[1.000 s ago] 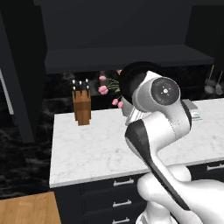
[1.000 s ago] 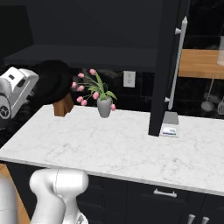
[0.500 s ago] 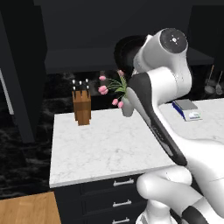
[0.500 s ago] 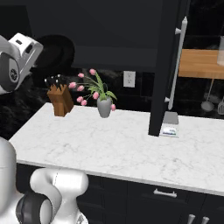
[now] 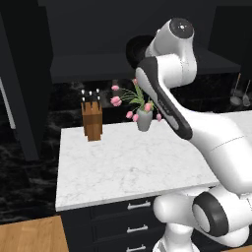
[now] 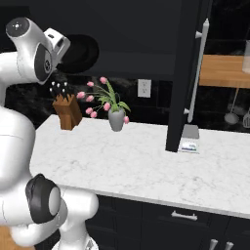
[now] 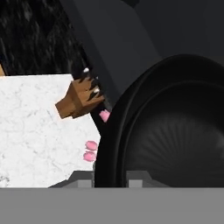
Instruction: Pick up the bowls on the counter and stack them on top of one another in the open cabinet. Place the smaller bowl on top of the larger bowl.
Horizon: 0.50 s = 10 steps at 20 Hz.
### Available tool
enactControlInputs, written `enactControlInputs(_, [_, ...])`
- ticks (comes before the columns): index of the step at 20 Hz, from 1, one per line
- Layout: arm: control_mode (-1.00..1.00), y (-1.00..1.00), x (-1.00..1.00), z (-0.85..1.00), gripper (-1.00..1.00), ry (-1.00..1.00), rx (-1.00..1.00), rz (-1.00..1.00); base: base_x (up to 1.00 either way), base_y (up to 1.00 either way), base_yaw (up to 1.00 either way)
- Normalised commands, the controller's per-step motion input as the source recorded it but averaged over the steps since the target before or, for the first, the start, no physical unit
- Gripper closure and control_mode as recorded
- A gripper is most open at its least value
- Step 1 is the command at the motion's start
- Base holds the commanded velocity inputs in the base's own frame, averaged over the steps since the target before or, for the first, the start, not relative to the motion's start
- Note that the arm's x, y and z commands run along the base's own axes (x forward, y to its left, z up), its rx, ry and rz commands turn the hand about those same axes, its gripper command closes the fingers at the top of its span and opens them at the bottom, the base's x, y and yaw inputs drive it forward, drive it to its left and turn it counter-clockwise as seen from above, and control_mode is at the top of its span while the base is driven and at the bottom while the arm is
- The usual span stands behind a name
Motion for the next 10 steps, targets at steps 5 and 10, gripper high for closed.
enactControlInputs(5, [-1.00, -0.13, 1.00, 0.00, -1.00, 0.01, 0.00, 0.00, 0.00, 0.00, 0.00])
enactControlInputs(10, [-1.00, -0.01, 0.89, 0.00, -1.00, 0.00, 0.00, 0.00, 0.00, 0.00, 0.00])
